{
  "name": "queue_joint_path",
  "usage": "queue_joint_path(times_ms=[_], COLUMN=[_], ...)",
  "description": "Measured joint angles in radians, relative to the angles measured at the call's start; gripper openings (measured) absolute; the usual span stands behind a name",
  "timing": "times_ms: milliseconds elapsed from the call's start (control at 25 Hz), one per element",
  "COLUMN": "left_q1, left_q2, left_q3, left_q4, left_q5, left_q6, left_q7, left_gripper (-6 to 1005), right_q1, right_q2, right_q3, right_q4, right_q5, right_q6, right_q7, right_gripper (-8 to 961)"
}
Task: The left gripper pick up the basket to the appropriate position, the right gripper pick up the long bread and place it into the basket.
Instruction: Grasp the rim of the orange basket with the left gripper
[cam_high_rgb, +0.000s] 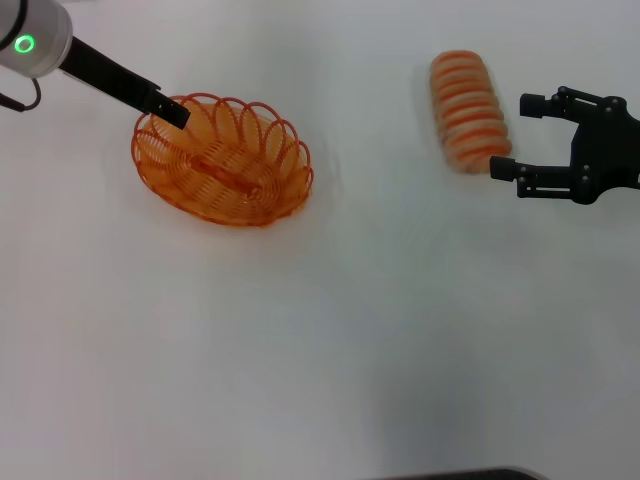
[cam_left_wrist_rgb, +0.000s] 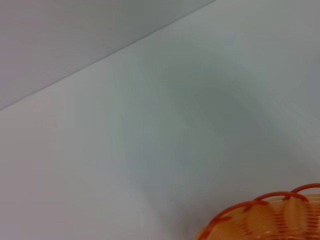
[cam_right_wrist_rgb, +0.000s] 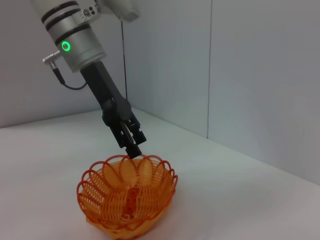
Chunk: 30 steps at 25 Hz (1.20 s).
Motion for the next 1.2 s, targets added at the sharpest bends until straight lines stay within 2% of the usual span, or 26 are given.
queue_joint_path(times_ms=[800,1200], left_q1=[-0.026,-0.028], left_q2=[-0.008,-0.011], left_q3=[0.026,0.027], left_q4=[-0.120,-0.143], left_q5=[0.062,0.064], left_q6=[-0.106,-0.124], left_q7=[-0.003,0.004], left_gripper=[830,824], right_q1=[0.007,0.012], right_q2=[0.000,0.000], right_q3=[-0.001,-0.002], right_q4=[0.000,0.000], right_q5=[0.000,0.000], right_q6=[0.005,0.007], right_q7=[0.000,0.000], right_gripper=[915,915])
